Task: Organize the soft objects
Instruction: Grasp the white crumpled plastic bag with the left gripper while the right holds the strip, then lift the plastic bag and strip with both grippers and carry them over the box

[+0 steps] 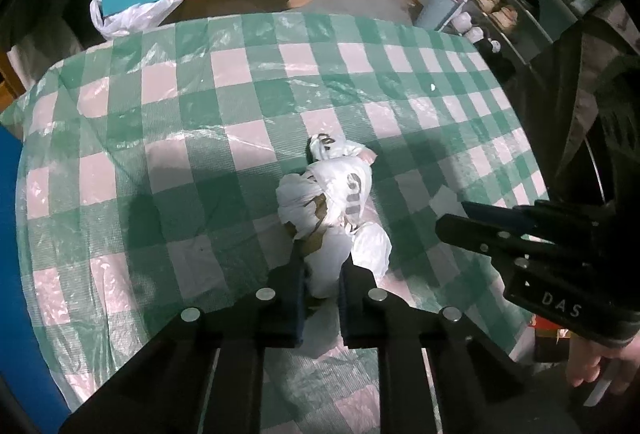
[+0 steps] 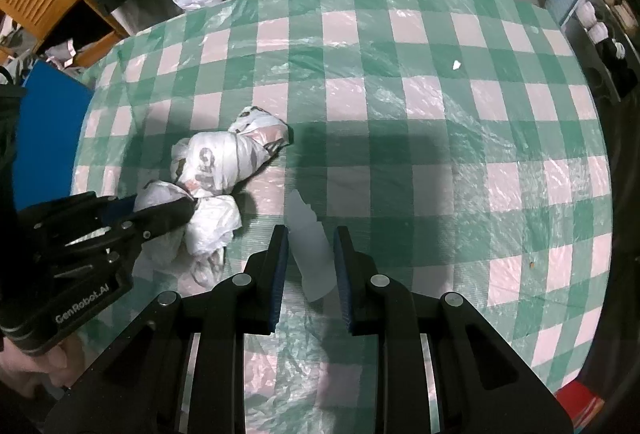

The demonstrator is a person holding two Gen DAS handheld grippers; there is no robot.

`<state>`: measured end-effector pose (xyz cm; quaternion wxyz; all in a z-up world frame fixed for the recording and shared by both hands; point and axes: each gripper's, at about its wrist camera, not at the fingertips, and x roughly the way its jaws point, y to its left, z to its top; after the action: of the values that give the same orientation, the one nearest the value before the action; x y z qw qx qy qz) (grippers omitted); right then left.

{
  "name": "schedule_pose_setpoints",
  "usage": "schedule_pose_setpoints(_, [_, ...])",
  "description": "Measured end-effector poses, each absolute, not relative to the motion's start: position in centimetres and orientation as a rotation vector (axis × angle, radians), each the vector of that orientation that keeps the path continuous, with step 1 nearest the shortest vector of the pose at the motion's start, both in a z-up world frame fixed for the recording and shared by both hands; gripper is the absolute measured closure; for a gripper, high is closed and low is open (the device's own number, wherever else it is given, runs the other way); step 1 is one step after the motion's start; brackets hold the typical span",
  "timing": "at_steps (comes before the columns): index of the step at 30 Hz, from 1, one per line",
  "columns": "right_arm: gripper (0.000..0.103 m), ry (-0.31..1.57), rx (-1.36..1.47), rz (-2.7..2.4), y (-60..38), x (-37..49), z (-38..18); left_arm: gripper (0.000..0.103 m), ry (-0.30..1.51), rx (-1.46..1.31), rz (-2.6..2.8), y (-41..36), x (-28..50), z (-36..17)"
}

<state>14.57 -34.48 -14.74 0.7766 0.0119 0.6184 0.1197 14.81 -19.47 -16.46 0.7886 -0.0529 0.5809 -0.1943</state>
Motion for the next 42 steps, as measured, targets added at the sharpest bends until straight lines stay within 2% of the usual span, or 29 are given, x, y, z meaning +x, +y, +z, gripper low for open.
schedule_pose_setpoints(14, [0.081,1.3,0.012,0.273,-33.3,13.8,-12.7,0.095,1.212,-0.105,-0.431,-17.9,12.3,-13.8])
schedule_pose_setpoints(26, [0.081,1.284,-0.008,0.31,-31.4,12.9,-11.5,0.094,1.295,-0.167,-0.375,-14.6,9.9,-15.7])
schedule_pose_setpoints(29, [0.081,1.283,-0.015,0.322,-30.8,12.8,-11.4,0.087,1.313,-0.16,-0.346,-14.4,9.8,-16.3])
schedule_pose_setpoints(31, [0.081,1.281,-0.019,0.326,-30.5,12.8,-11.3,0.065,1.306,-0.161,-0.339,-14.4,9.8,-16.3])
schedule_pose_setpoints(34, [0.081,1.28,-0.02,0.334,-30.2,12.8,-11.3,0.042,1.256,-0.139,-0.327,-14.7,9.9,-15.5])
schedule_pose_setpoints(37, [0.081,1.281,-0.019,0.338,-30.2,12.7,-11.4,0.035,1.228,-0.111,-0.33,-15.3,10.4,-15.0])
schedule_pose_setpoints(42, [0.081,1.291,-0.012,0.336,-30.6,12.8,-11.8,0.032,1.243,-0.035,-0.336,-16.9,11.5,-15.8])
